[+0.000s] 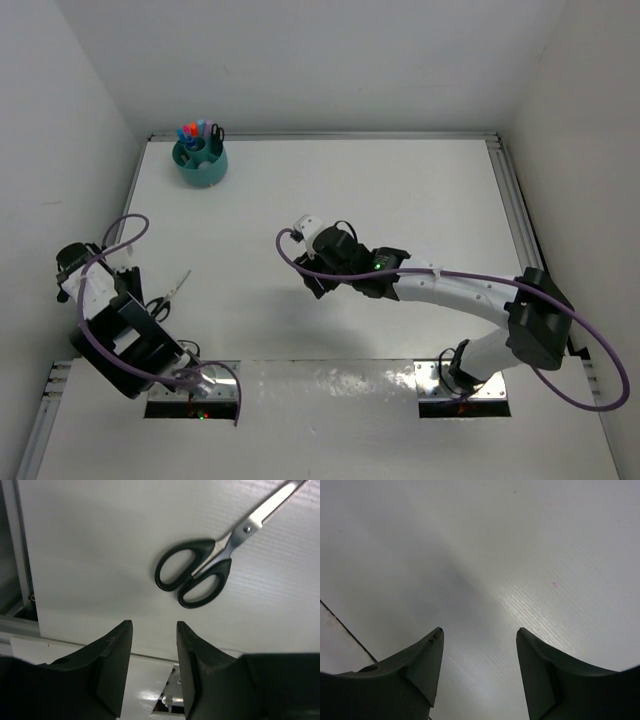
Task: Sort the stationery into containers
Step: Pick up the scissors from the center of the board, then place the scissors in the storage box.
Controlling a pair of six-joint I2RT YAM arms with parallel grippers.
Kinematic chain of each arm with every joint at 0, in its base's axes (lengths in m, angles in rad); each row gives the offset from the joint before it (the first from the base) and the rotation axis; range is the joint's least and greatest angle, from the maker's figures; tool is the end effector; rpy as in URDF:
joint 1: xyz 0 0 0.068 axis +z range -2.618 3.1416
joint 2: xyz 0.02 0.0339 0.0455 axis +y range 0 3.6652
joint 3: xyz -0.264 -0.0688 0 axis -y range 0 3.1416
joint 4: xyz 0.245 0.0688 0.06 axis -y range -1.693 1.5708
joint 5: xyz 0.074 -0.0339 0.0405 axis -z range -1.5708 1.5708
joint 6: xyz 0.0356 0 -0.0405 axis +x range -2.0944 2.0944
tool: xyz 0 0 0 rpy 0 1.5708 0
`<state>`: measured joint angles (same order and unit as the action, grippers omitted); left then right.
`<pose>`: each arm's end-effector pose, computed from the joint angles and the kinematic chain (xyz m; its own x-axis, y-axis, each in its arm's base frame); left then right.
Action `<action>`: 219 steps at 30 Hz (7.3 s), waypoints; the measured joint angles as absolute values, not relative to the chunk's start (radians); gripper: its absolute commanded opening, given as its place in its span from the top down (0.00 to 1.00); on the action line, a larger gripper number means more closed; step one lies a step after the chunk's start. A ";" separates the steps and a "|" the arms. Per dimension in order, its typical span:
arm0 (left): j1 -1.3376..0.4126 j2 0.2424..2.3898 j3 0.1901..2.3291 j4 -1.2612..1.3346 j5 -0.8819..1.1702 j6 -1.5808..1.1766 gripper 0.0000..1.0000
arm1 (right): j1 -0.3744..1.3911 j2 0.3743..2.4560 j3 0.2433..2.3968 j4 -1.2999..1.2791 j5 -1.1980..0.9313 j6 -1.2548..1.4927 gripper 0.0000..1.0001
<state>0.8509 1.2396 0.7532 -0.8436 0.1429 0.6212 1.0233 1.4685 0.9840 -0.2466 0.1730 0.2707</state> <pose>0.1389 0.1507 0.1956 -0.9408 -0.1991 -0.2744 -0.2143 0.9764 0.0263 0.1713 0.2692 0.2423 -0.5420 -0.3830 -0.7481 -0.6532 0.7520 0.0883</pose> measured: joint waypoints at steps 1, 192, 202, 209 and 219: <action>0.852 1.245 0.752 -0.824 0.144 0.616 0.65 | 1.023 1.468 0.984 -0.247 0.170 0.274 0.41; -0.108 1.946 1.770 -0.342 -0.361 0.101 1.00 | 0.546 1.545 1.029 0.036 0.126 0.366 0.01; -0.099 2.019 1.832 -0.277 -0.381 0.099 1.00 | 0.548 1.552 1.005 0.004 0.176 0.350 0.01; -0.086 2.089 1.880 -0.261 -0.378 0.097 1.00 | 0.548 1.551 0.995 -0.012 0.201 0.342 0.01; -0.075 2.136 1.893 -0.256 -0.379 0.089 1.00 | 0.549 1.531 0.995 -0.054 0.237 0.321 0.01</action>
